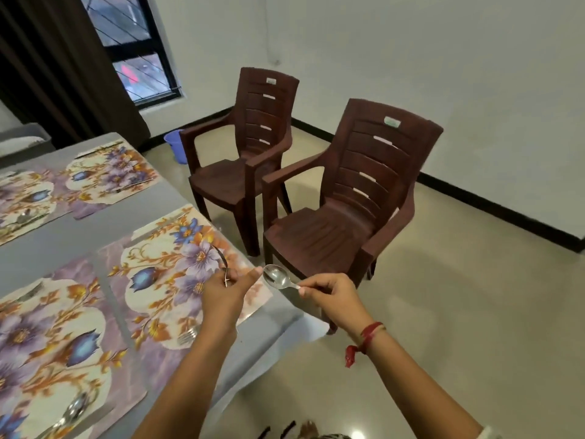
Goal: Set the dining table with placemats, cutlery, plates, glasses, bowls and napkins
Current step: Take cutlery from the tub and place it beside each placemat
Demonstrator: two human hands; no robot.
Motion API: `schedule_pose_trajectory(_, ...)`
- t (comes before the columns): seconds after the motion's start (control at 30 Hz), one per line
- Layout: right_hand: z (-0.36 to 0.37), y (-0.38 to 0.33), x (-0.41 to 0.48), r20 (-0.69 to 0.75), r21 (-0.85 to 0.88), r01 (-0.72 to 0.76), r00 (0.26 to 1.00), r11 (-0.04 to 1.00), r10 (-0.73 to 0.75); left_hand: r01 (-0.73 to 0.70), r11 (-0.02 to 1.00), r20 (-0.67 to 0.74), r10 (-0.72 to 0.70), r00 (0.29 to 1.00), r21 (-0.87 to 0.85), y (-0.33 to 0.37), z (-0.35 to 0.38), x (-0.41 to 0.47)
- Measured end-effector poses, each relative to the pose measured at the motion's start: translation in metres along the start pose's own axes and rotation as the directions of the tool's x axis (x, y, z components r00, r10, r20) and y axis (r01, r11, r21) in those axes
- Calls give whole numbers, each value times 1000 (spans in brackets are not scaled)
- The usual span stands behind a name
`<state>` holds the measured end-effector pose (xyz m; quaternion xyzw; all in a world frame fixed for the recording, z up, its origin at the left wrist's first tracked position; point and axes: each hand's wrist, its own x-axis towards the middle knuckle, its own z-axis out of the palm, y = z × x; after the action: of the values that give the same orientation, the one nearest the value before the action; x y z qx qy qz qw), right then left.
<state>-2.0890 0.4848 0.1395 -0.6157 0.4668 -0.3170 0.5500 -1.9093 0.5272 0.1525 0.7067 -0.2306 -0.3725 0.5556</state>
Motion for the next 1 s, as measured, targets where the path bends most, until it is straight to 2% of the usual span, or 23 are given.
schedule_pose_trajectory(0.1, -7, -13, 46, 137, -90, 42, 990, 995, -30, -17, 1000, -23, 17, 1000, 12, 13, 3, 24)
schedule_pose_trajectory(0.17, 2, -19, 76, 236, -128, 58, 971, 990, -27, -66, 998, -87, 66, 994, 5, 21, -3, 35)
schedule_pose_trajectory(0.27, 26, -25, 116, 364, -99, 86, 930, 991, -44, -92, 995, -235, 97, 967, 33, 25, -16, 53)
schedule_pose_trajectory(0.37, 51, -30, 155, 521, -76, 35, 854, 996, 10, -61, 998, -426, 65, 902, 23, 21, -31, 70)
schedule_pose_trajectory(0.47, 64, -28, 202, 647, -127, -55, 752, 990, 125, -25, 1000, -564, 24, 825, 7, 20, -42, 91)
schedule_pose_trajectory(0.53, 72, -28, 237, 669, -78, -209, 714, 975, 207, -18, 999, -644, -11, 765, -39, 17, -43, 105)
schedule_pose_trajectory(0.63, 85, -30, 284, 669, 101, -478, 682, 873, 296, -5, 997, -709, -48, 704, -73, 19, -32, 130)
schedule_pose_trajectory(0.77, 107, -28, 334, 659, 239, -627, 666, 742, 350, 26, 994, -772, -97, 628, -104, 21, -22, 171)
schedule_pose_trajectory(0.83, 119, -26, 349, 678, 198, -639, 637, 743, 367, 29, 992, -795, -113, 596, -120, 20, -24, 188)
schedule_pose_trajectory(0.9, 132, -23, 360, 706, 103, -609, 602, 787, 373, 41, 992, -822, -125, 556, -123, 17, -32, 197)
schedule_pose_trajectory(1.0, 150, -21, 375, 761, -67, -361, 585, 930, 281, 79, 987, -850, -160, 501, -139, 10, -47, 207)
